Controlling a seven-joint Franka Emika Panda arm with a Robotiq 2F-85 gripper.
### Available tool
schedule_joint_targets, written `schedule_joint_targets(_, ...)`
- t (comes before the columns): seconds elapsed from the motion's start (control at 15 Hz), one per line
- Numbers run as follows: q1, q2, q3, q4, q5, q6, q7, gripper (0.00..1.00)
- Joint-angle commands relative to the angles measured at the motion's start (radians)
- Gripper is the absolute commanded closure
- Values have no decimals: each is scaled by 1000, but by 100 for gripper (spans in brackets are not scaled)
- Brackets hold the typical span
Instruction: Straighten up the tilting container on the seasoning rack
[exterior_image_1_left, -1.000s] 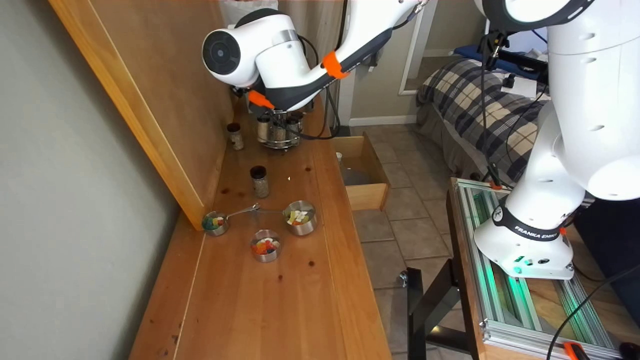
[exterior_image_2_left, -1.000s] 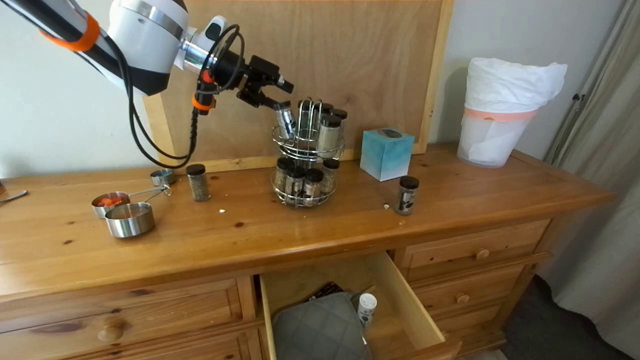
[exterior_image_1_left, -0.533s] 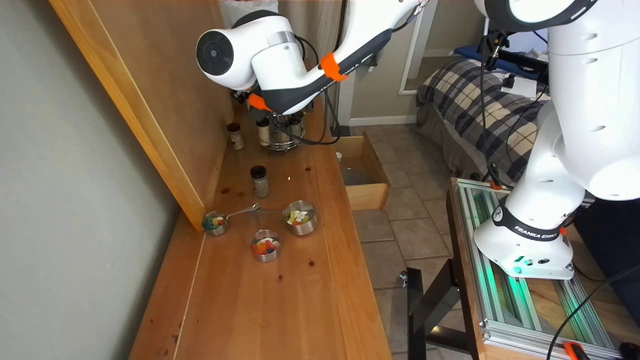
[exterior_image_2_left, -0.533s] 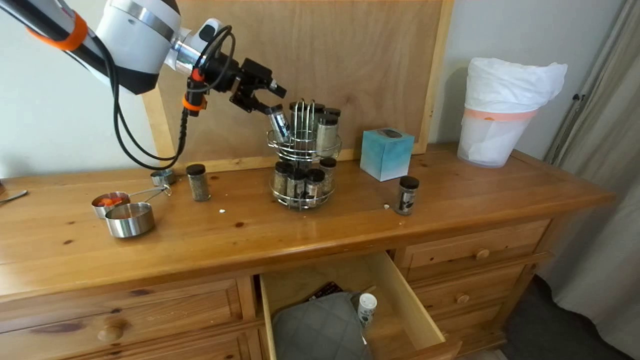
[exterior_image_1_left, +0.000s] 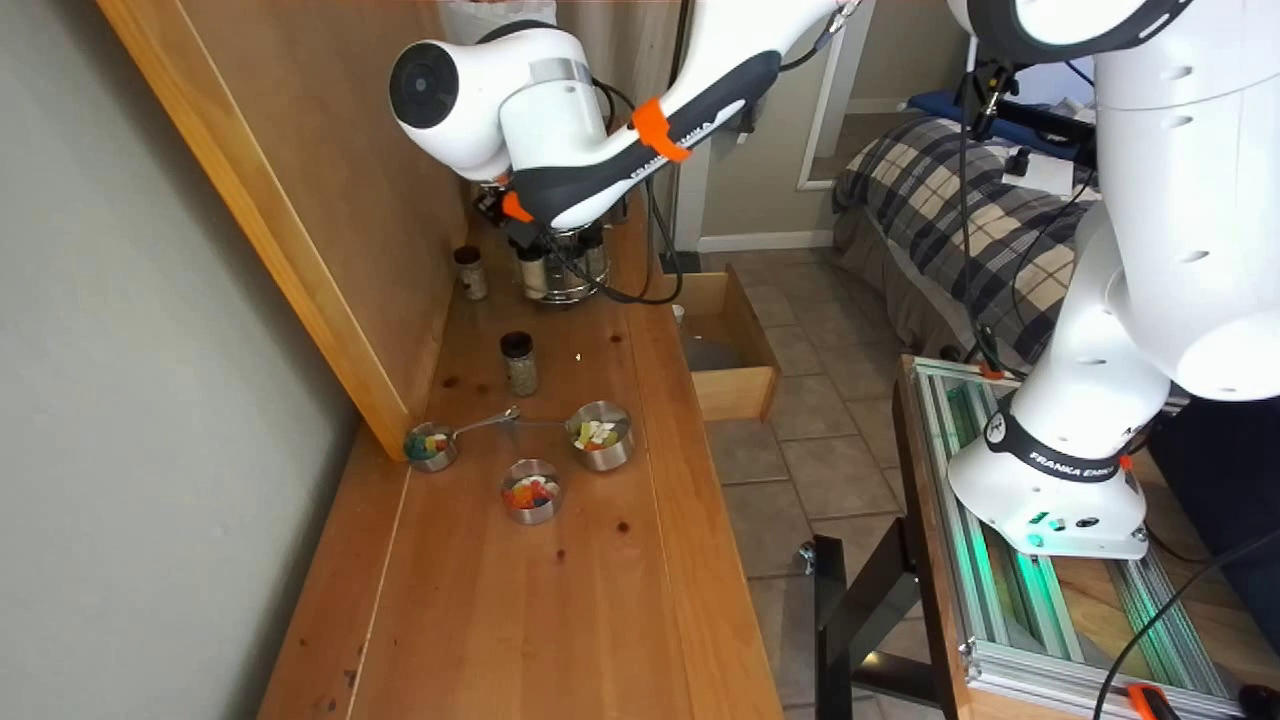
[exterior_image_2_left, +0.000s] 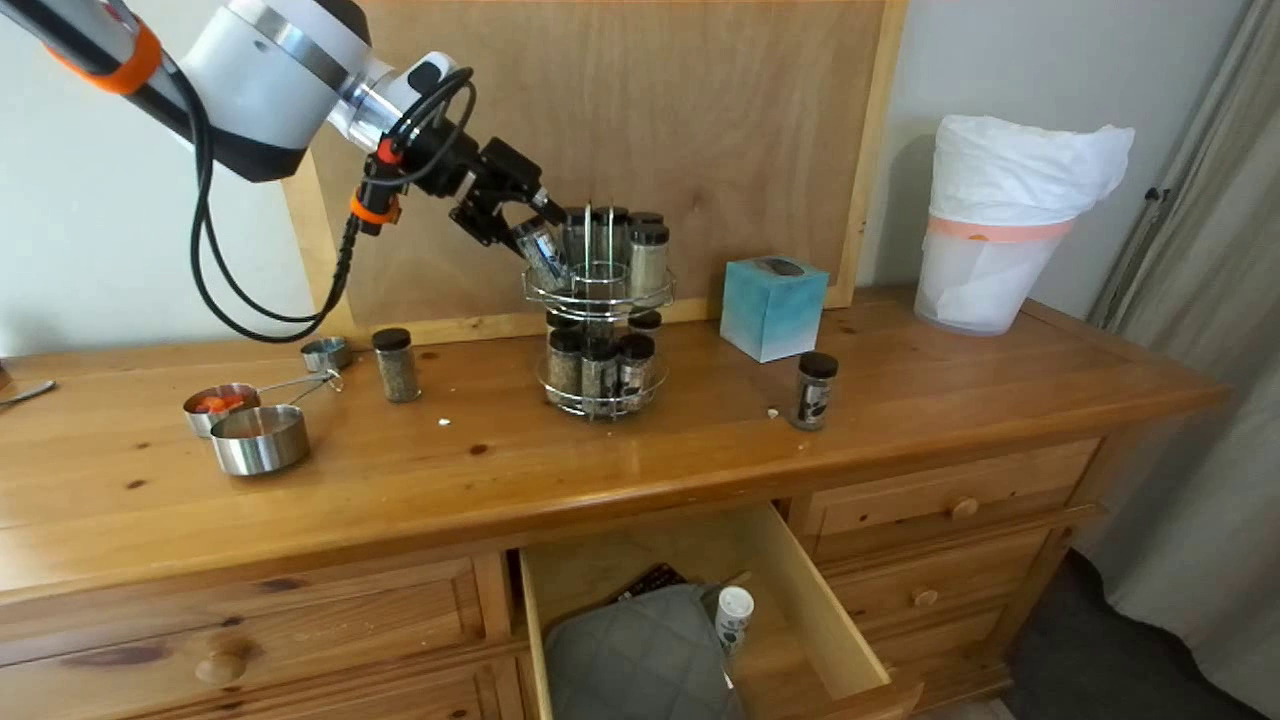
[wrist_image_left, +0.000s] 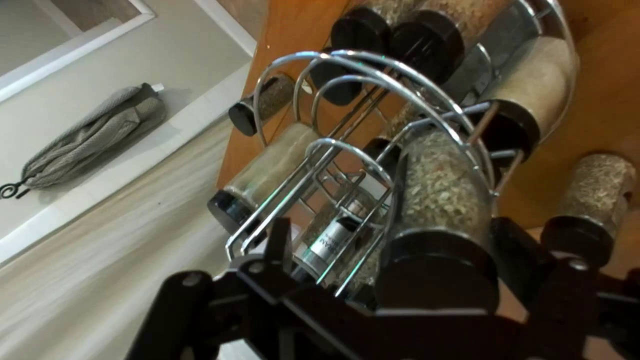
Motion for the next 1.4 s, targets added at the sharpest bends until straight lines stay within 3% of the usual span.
schedule_joint_targets(0.0, -11, 2, -5, 16, 92, 2, -51, 0)
schedule_joint_targets(1.2, -10, -27, -20, 42, 245, 15, -136, 0)
schedule_joint_targets(1.27, -10, -26, -23, 45, 260, 17, -139, 1)
schedule_joint_targets(1.33, -9, -25, -27, 47, 273, 19, -142, 14)
